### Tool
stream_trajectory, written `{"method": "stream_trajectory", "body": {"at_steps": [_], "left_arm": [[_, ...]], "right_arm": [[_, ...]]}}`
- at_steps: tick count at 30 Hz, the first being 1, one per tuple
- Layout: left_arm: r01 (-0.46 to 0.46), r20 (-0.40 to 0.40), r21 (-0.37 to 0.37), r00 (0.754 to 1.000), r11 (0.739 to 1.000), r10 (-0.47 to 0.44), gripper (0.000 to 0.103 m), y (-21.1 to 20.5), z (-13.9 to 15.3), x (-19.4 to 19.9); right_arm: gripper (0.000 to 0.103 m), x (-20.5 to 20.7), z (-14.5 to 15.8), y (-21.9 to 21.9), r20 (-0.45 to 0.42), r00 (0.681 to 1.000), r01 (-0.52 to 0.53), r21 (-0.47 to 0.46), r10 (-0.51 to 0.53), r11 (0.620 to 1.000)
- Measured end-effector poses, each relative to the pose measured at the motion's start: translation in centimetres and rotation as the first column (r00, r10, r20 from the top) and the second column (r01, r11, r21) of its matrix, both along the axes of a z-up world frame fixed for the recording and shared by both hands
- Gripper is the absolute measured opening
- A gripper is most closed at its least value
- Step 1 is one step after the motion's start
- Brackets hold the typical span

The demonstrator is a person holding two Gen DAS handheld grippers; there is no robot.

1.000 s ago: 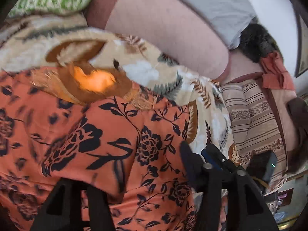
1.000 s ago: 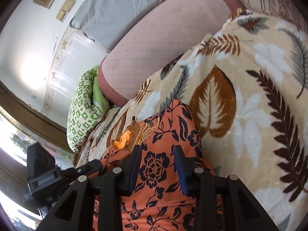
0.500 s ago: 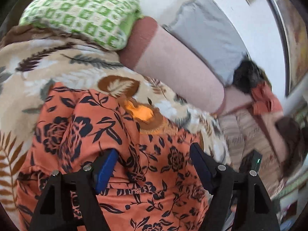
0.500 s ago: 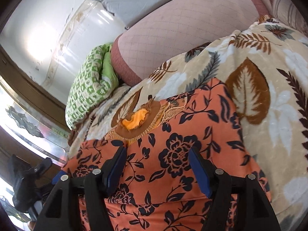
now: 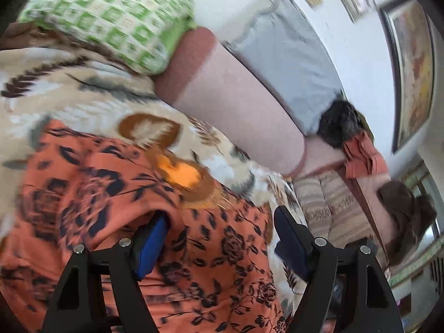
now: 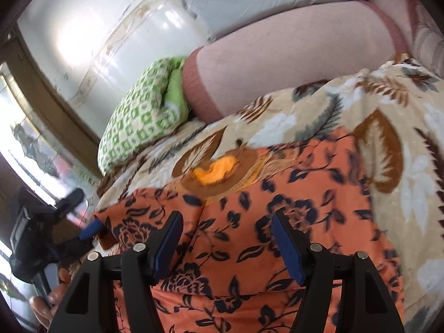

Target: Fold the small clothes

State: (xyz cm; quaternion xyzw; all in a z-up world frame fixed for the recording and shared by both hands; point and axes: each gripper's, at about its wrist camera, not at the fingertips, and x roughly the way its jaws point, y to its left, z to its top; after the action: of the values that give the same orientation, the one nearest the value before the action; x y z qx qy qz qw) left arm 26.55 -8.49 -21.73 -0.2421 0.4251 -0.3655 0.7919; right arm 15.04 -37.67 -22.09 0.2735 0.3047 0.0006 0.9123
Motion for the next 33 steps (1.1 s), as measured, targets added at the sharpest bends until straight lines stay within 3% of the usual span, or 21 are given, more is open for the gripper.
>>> {"method": "stream_trajectory", "body": {"at_steps": [2, 4, 6, 8, 11, 14, 16, 19, 21, 23, 25, 28, 29, 31, 33], "left_arm": [[0.096, 0.0, 0.032, 0.995, 0.995, -0.096, 0.077, -3.8, -0.5, -0.8], [0.22, -0.013, 0.043, 0.976, 0.975, -0.219, 0.077, -8.3, -1.2, -1.8], [0.343, -0.059, 0.081, 0.939, 0.936, -0.339, 0.077, -12.9, -2.5, -3.0], [0.41, -0.097, 0.185, 0.912, 0.893, -0.399, 0.077, -16.3, -3.7, -4.3], [0.425, -0.052, 0.343, 0.899, 0.838, -0.435, 0.077, -17.6, -3.9, -6.2], [0.401, -0.029, 0.362, 0.907, 0.841, -0.42, 0.077, -15.4, -2.3, -6.5], [0.352, -0.011, 0.38, 0.926, 0.855, -0.376, 0.077, -12.2, -0.9, -6.1], [0.186, 0.032, 0.346, 0.977, 0.92, -0.21, 0.078, -4.9, 0.9, -4.8], [0.054, 0.042, 0.308, 0.997, 0.95, -0.07, 0.081, -0.3, 1.3, -3.9], [-0.048, 0.036, 0.283, 0.999, 0.958, 0.039, 0.082, 3.4, 0.9, -3.0], [-0.144, 0.026, 0.3, 0.989, 0.943, 0.143, 0.082, 5.9, -0.5, -1.8], [-0.233, -0.039, 0.354, 0.964, 0.906, 0.263, 0.081, 7.9, -4.1, 0.2], [-0.248, -0.056, 0.38, 0.955, 0.891, 0.29, 0.081, 7.9, -5.2, 0.5], [-0.254, -0.053, 0.424, 0.951, 0.869, 0.304, 0.081, 7.7, -6.7, 1.1], [-0.267, -0.014, 0.442, 0.953, 0.856, 0.304, 0.081, 7.4, -6.5, 1.1]], "right_arm": [[0.07, -1.0, 0.4, -1.9, 0.022, 0.997, 0.068, 0.018, -0.069, 0.998], [0.07, -1.8, 0.6, -4.0, 0.039, 0.989, 0.138, 0.055, -0.14, 0.989], [0.07, -2.9, 0.9, -6.5, 0.058, 0.974, 0.213, 0.106, -0.22, 0.971], [0.07, -4.3, 1.6, -8.9, 0.085, 0.948, 0.296, 0.127, -0.308, 0.947], [0.07, -6.7, 2.5, -11.9, 0.124, 0.893, 0.418, 0.132, -0.433, 0.899], [0.07, -8.0, 2.9, -14.2, 0.134, 0.859, 0.471, 0.167, -0.493, 0.866], [0.07, -8.0, 2.9, -14.5, 0.133, 0.864, 0.459, 0.186, -0.485, 0.869], [0.07, -6.2, 2.7, -12.8, 0.114, 0.922, 0.35, 0.168, -0.371, 0.922], [0.07, -4.9, 2.7, -10.9, 0.101, 0.958, 0.254, 0.134, -0.268, 0.958], [0.07, -3.6, 2.6, -8.2, 0.091, 0.982, 0.158, 0.102, -0.168, 0.982], [0.07, -2.7, 2.7, -5.4, 0.086, 0.994, 0.065, 0.071, -0.071, 0.995], [0.07, -1.0, 1.5, -1.3, 0.091, 0.983, -0.174, 0.211, 0.158, 0.962], [0.07, -0.2, 0.9, 0.9, 0.073, 0.974, -0.226, 0.216, 0.215, 0.95], [0.07, 1.0, -0.2, 4.3, 0.021, 0.961, -0.276, 0.182, 0.277, 0.944], [0.07, 2.3, -1.8, 7.6, -0.02, 0.937, -0.337, 0.203, 0.348, 0.919]]}}
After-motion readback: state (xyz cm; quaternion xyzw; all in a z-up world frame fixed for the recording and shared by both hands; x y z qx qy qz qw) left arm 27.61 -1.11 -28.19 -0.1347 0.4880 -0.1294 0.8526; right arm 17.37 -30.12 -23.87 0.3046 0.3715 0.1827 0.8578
